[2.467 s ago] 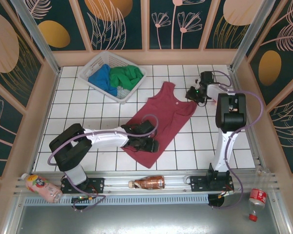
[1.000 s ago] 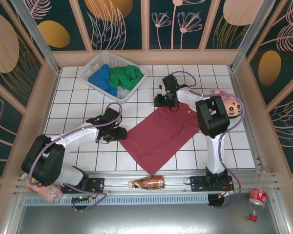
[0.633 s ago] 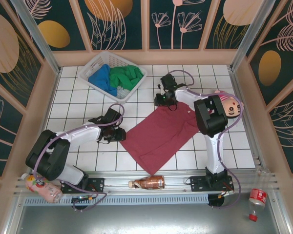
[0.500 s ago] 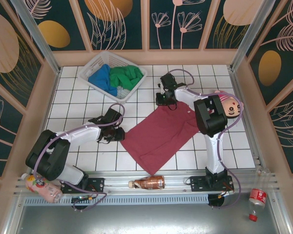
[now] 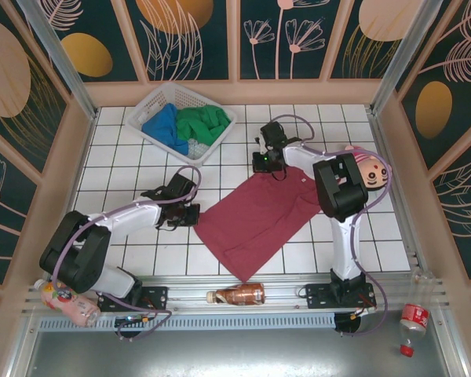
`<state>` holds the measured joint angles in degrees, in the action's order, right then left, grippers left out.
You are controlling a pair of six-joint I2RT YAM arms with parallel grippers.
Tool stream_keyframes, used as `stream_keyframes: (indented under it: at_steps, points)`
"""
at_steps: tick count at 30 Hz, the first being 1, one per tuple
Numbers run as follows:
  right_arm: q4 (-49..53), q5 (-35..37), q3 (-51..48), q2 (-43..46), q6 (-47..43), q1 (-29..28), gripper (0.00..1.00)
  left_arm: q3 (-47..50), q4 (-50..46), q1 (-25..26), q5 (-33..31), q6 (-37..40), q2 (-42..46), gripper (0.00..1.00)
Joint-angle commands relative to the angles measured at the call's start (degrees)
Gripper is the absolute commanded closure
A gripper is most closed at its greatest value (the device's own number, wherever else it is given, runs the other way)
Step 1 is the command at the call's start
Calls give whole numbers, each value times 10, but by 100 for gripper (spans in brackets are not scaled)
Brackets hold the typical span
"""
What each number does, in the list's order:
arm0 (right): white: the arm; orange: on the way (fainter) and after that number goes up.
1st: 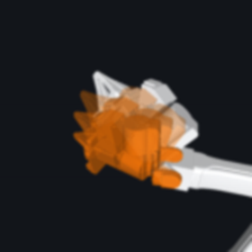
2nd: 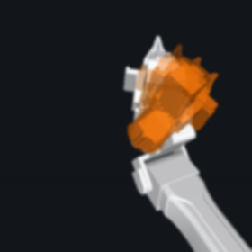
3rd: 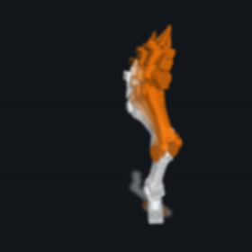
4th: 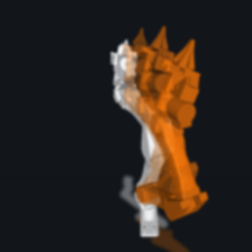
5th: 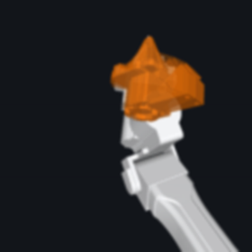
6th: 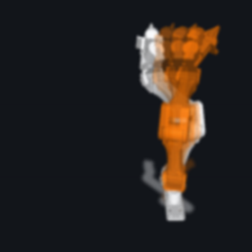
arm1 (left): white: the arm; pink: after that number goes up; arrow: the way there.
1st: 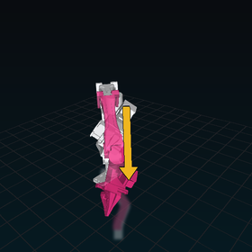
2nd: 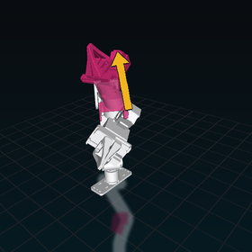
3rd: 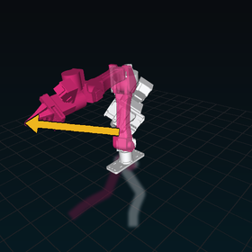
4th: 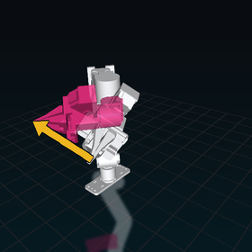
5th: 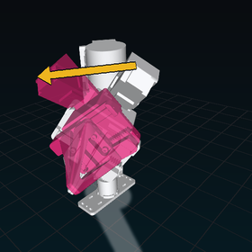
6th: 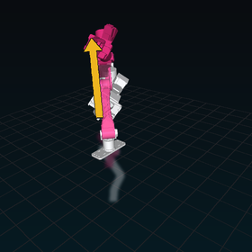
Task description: Fold and stack the tank tops
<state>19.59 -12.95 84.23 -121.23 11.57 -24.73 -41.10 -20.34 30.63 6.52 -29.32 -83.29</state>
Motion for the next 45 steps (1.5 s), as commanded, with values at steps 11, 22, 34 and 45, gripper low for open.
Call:
stream_keyframes:
  at_steps: [11, 22, 34, 45]
  points:
    - [-125, -71, -157, 142, 46, 46, 100, -38, -29, 86, 32, -68, 84, 100]
    - [-157, -100, -227, 186, 45, 84, 100, -7, -29, 160, 47, -107, 104, 100]
    - [-171, -116, -262, 203, 48, 103, 100, 46, -49, 181, 64, -151, 159, 100]
    - [-173, -116, -330, 240, 40, 106, 96, 91, 8, 214, 91, -180, 112, 100]
